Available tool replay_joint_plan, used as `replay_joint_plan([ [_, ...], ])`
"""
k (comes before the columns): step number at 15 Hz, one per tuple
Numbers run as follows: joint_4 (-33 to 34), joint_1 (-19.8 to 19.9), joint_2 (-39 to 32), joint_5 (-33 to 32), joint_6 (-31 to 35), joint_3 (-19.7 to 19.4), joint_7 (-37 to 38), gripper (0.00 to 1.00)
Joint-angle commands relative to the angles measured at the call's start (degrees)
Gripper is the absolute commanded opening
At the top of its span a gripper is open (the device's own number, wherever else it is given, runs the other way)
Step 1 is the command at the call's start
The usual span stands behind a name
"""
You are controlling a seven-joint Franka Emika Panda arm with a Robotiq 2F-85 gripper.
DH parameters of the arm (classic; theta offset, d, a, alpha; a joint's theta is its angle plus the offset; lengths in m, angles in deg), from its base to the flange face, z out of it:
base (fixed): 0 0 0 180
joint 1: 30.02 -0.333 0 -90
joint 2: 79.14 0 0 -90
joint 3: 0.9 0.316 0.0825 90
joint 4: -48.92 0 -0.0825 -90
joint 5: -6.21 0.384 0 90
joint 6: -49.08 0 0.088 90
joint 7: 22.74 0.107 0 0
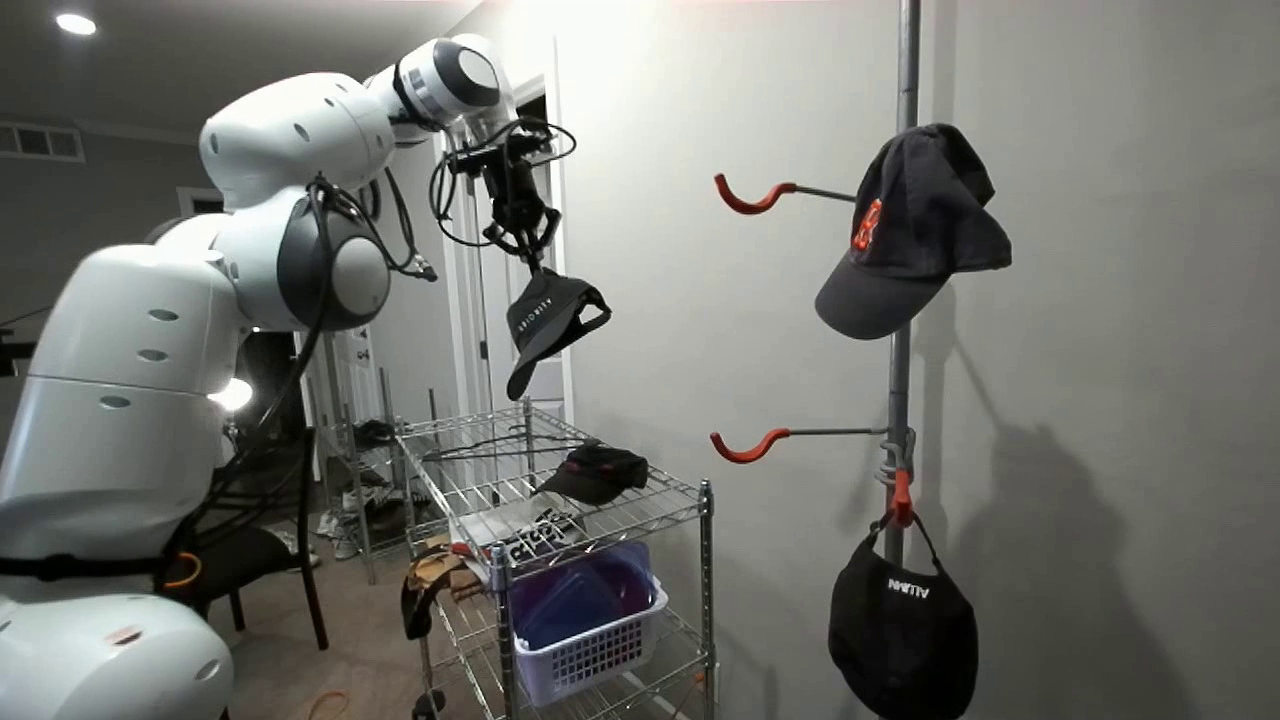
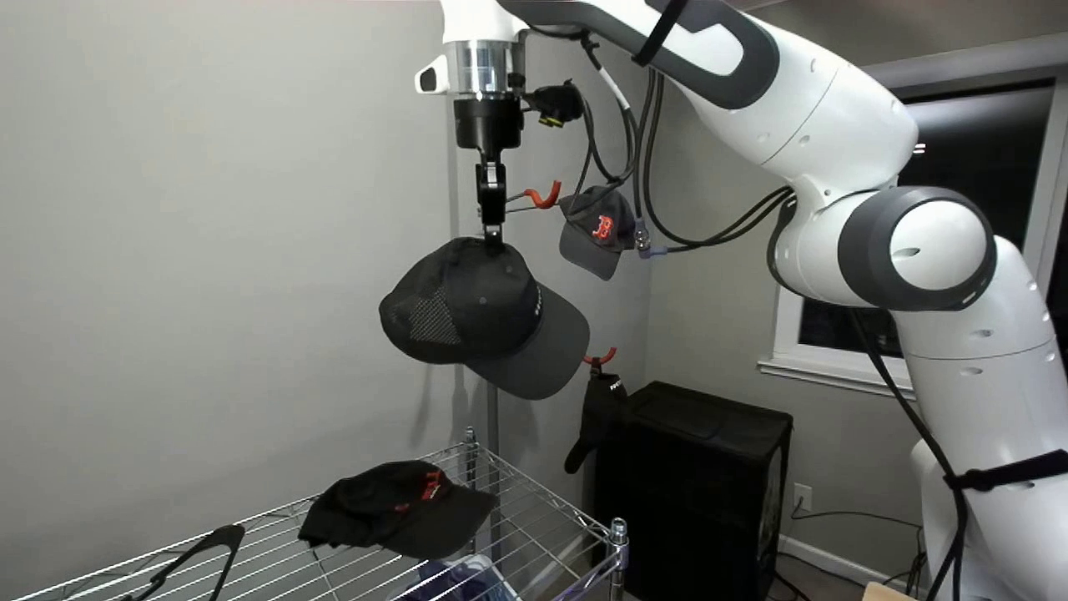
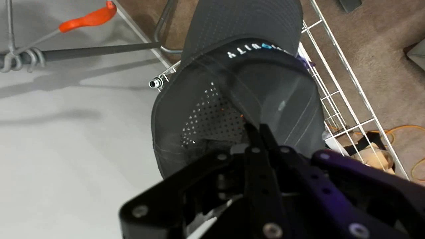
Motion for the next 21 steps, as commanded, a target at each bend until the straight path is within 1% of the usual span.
replay_joint_plan([
  [1, -7.33, 2.39, 6.03, -0.85, 1.39, -1.56, 1.14, 0.02],
  [3, -11.08, 3.33, 8.42, -1.25, 2.23, -2.72, 2.12, 0.02],
  [5, -16.41, 4.14, 11.04, -1.26, 2.83, -3.72, 3.6, 0.02],
  [8, -23.7, 4.46, 14.03, -2.29, 4.25, -4.82, 6.22, 0.02],
  [13, -36.57, 4.69, 20.78, -3.8, 8.42, -6.05, 11.29, 0.02],
  [17, -47.02, 5.27, 27.47, -2.55, 11.0, -7.62, 15.67, 0.02],
  [19, -52.53, 5.55, 30.77, -1.23, 14.29, -9.13, 18.0, 0.02],
  [20, -55.15, 10.07, 32.2, -0.04, 16.68, -5.95, 18.47, 0.02],
  [21, -58.0, 10.79, 33.59, 0.88, 19.43, -6.2, 18.89, 0.02],
])
